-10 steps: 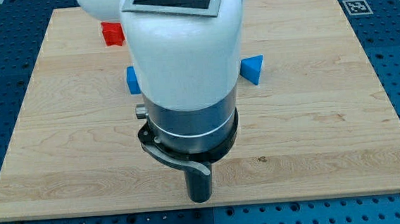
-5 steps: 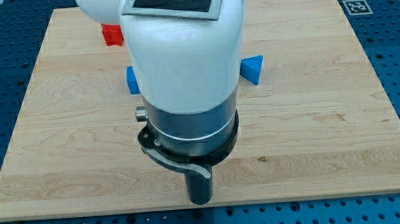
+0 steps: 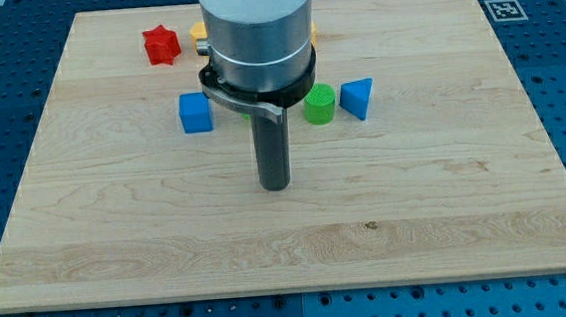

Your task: Move the green circle towards the bottom of the yellow heart

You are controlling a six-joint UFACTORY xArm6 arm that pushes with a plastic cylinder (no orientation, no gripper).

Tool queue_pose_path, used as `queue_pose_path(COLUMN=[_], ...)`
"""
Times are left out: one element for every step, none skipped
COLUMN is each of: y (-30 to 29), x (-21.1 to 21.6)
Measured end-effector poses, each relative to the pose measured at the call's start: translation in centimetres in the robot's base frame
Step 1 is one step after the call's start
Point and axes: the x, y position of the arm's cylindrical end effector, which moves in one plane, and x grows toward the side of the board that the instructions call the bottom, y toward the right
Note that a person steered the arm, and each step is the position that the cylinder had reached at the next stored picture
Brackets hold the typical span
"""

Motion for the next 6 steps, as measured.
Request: queue_pose_path(y=[1.0,4.0,4.3,5.6,5.6,5.6], x=[-0.6,-3.0,-4.4,-7.7,-7.9,-9.8])
